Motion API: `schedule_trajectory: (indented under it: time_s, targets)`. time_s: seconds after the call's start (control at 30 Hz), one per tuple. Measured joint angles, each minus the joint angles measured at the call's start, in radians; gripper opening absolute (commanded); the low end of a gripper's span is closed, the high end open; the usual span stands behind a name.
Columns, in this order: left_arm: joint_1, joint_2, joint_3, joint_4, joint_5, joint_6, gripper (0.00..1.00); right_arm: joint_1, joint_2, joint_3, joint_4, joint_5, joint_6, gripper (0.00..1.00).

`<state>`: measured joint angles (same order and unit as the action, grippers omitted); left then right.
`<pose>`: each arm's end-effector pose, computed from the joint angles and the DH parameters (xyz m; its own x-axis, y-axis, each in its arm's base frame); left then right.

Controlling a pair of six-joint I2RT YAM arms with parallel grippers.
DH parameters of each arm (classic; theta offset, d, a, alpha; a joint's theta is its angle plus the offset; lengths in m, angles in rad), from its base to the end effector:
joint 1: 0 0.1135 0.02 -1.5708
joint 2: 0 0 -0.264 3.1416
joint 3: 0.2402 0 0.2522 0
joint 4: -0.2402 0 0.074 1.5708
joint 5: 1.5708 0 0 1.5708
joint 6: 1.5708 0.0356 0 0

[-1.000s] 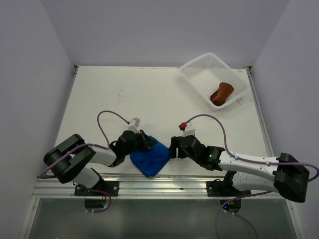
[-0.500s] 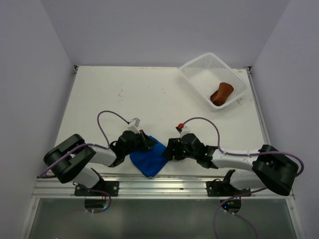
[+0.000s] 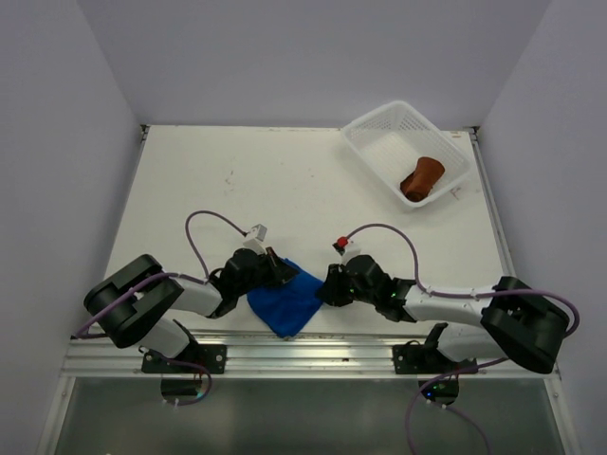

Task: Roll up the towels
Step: Roll the towel

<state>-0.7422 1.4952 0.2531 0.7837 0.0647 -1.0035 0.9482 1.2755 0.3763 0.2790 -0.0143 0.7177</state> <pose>0.1710 -0.1600 0.1158 -0.7801 -0.4265 -0.4578 0.1104 0.6264 -0.7717 0.1347 0.1886 0.1479 -0.7940 0.0216 -0.6076 -0.3941 0.7426 0.5414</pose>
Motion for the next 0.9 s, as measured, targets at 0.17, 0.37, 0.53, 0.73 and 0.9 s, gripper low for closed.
schedule_trajectory:
  time_s: [0.17,0.37,0.53,0.73,0.9]
  targets:
    - [0.000,0.000,0.010,-0.014,-0.001,0.005,0.00,0.003,-0.007,0.004,-0.011,0.005,-0.046,0.00]
    - [0.011,-0.006,0.050,-0.088,0.006,0.039,0.00,0.126,-0.007,0.062,-0.099,0.159,-0.120,0.00]
    - [0.053,-0.030,0.085,-0.176,0.035,0.068,0.00,0.241,0.037,0.150,-0.183,0.303,-0.170,0.00]
    - [0.108,-0.087,0.135,-0.315,0.028,0.121,0.04,0.340,0.149,0.286,-0.309,0.472,-0.212,0.00]
    - [0.126,-0.135,0.155,-0.401,0.003,0.153,0.04,0.414,0.240,0.388,-0.401,0.576,-0.246,0.00]
